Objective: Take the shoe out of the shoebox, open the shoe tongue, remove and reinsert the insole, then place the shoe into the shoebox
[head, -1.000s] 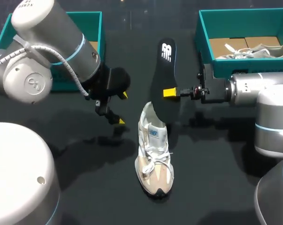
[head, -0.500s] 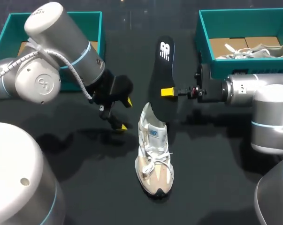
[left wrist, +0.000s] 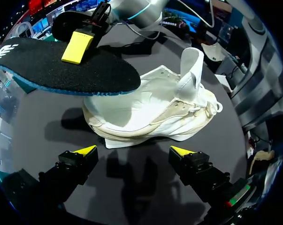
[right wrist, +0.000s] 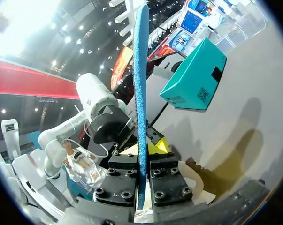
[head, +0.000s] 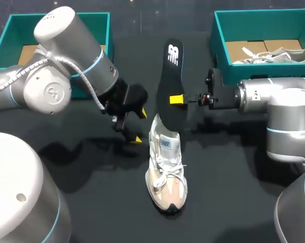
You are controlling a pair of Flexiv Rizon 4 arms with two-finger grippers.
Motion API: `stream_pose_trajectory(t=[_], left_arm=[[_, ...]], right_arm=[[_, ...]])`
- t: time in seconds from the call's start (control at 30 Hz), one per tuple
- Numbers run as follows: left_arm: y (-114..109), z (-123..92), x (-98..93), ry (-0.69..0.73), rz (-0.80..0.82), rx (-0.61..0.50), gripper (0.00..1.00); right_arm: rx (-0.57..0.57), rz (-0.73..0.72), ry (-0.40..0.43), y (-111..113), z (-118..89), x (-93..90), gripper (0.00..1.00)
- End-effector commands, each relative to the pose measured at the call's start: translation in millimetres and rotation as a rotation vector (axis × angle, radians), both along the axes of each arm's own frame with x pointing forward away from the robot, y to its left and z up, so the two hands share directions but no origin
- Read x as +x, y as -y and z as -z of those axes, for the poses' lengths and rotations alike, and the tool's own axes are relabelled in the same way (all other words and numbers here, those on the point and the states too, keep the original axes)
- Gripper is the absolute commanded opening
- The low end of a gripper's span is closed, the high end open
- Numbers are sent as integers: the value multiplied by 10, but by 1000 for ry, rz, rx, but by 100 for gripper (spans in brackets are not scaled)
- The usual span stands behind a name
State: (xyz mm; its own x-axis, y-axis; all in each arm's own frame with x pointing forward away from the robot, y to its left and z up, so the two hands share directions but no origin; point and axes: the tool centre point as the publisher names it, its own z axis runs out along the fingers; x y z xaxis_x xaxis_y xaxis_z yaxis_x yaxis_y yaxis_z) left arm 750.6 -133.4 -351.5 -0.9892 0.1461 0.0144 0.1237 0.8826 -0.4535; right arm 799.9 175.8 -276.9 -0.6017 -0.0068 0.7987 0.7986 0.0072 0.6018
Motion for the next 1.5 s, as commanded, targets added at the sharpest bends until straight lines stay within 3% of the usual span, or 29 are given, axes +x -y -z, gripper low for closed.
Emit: stream_pose_trajectory(t=[0.03,0.6,1.03,1.5], left_arm=[[82,94,7,0,-1,1,100],[74,129,-4,-20,46,-19,100],[74,129,-4,-20,46,-19,100],[74,129,-4,-20,46,-19,100]], right_arm=[[-8,0,6,-112,-3,44,0],[-3,80,50,-127,12,69,0],[-2,110,225,-212,-32,-3,0],[-6,94,328,-260,91,-118,0]])
